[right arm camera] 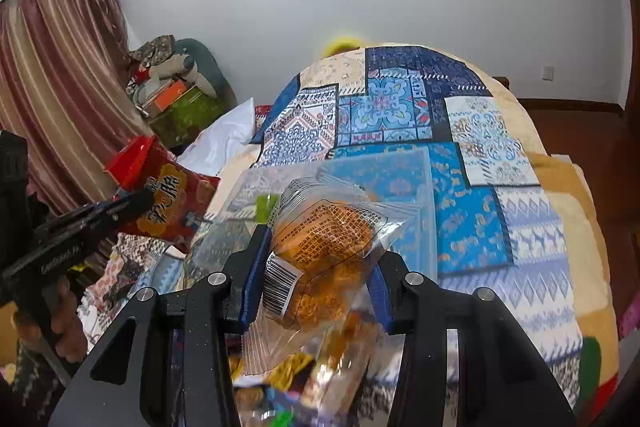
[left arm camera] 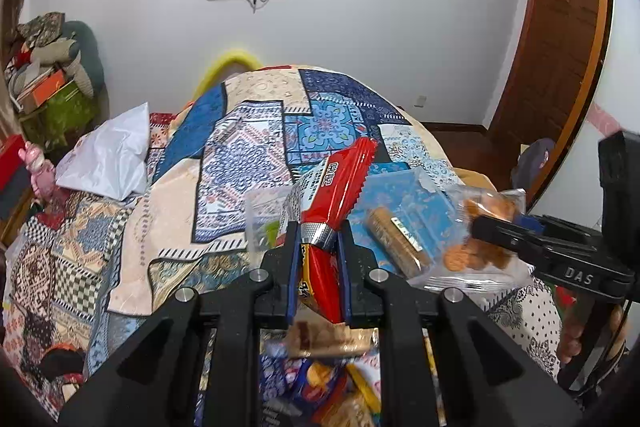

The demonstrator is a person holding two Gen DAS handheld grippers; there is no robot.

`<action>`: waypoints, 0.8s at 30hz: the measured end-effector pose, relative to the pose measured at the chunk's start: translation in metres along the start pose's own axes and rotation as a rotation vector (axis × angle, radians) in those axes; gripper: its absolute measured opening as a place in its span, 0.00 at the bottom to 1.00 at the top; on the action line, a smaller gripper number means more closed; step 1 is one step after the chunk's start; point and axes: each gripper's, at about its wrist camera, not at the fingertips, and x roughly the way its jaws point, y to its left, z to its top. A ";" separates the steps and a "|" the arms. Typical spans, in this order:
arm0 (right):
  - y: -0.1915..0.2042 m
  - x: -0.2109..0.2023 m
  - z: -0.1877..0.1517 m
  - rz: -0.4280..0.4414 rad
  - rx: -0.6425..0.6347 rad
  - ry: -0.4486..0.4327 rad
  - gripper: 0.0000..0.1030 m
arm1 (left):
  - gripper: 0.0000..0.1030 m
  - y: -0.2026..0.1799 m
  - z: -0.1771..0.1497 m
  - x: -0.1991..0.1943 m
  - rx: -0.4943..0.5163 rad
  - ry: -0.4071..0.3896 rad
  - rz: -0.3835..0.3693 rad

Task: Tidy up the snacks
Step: 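Carry the cookie bag and red chip bag into the clear box and release both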

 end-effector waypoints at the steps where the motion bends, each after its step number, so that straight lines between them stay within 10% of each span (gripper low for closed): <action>1: -0.001 0.004 0.003 -0.001 -0.001 -0.001 0.40 | 0.15 -0.004 0.001 0.005 0.004 0.004 -0.002; 24: -0.011 0.086 -0.001 -0.051 -0.048 0.130 0.43 | 0.18 -0.008 -0.026 0.101 0.004 0.152 0.004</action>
